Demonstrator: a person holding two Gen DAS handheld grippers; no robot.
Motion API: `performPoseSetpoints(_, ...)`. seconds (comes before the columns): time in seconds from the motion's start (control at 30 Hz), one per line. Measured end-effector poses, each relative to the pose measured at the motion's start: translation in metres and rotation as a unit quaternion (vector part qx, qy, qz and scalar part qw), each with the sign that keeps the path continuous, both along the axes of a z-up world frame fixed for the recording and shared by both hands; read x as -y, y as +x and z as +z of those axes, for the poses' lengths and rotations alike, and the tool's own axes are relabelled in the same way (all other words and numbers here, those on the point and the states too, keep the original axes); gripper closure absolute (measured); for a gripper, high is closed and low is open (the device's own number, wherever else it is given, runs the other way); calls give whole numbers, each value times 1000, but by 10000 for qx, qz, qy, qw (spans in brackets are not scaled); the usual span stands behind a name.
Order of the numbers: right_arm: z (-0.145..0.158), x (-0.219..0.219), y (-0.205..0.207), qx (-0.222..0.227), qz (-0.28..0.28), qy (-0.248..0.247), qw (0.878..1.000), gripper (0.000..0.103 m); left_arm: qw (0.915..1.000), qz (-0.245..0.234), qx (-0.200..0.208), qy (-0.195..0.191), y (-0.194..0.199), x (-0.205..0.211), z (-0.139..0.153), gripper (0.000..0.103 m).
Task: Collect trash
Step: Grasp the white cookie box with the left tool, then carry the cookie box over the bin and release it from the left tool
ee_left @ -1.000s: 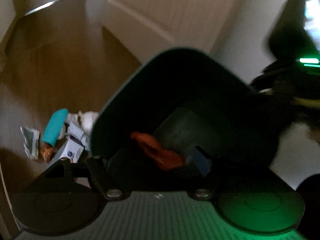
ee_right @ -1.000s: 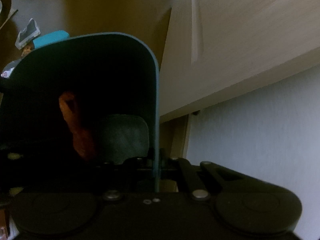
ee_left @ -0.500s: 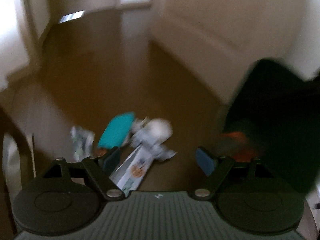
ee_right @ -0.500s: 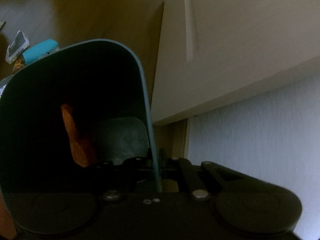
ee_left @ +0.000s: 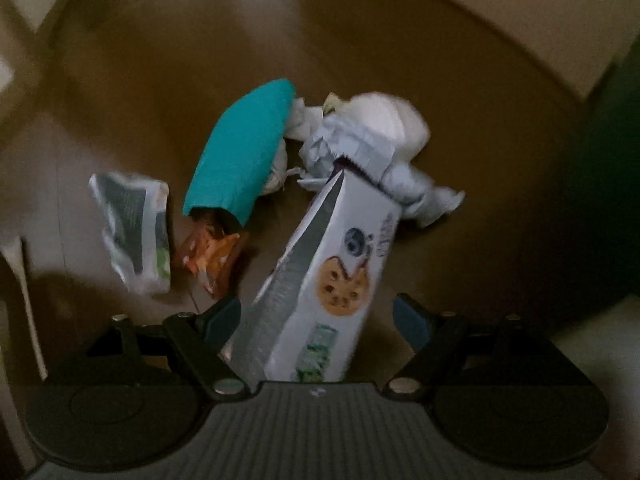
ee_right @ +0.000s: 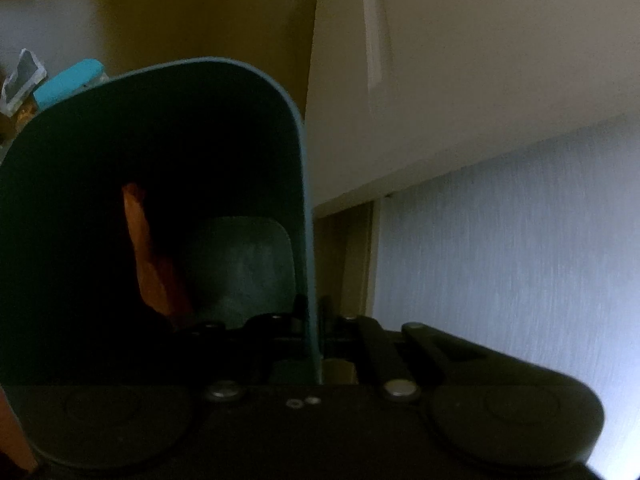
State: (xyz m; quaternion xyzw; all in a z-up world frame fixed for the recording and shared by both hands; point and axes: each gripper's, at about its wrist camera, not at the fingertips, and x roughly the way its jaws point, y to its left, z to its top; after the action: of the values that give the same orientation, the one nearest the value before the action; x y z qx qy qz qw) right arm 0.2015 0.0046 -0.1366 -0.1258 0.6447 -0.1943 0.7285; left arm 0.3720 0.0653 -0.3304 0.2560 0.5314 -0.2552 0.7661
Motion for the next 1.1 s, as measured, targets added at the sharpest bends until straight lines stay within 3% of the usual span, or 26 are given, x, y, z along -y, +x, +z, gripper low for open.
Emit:
performPoseSetpoints(0.07, -1, 4, -1, -19, -86, 16, 10000, 99, 9993, -127, 181, 302, 5, 6, -18, 19)
performPoseSetpoints(0.2, -5, 5, -2, -70, -209, -20, 9998, 97, 9978, -150, 92, 644, 10, 8, -45, 19)
performPoseSetpoints(0.27, -5, 5, -2, -80, -218, -18, 9997, 97, 9986, -46, 61, 533, 10, 4, -48, 20)
performPoseSetpoints(0.33, -5, 3, -2, -73, -184, -21, 9998, 97, 9991, 133, 14, 408, 12, -1, -46, 30)
performPoseSetpoints(0.37, -4, 2, -1, -61, -163, -26, 9998, 98, 9993, 189, -31, 331, 13, -4, -44, 44)
performPoseSetpoints(0.57, -3, -2, -1, 5, -74, 5, 10000, 99, 9970, 743, -100, 216, 14, -24, -32, 55)
performPoseSetpoints(0.77, 1, -6, -1, 156, 94, 8, 9998, 99, 9938, 1077, -183, -219, -2, -36, 17, 58)
performPoseSetpoints(1.1, 3, 1, -1, 353, 153, 39, 9993, 98, 9856, 899, -145, -1425, -52, -38, 158, 58)
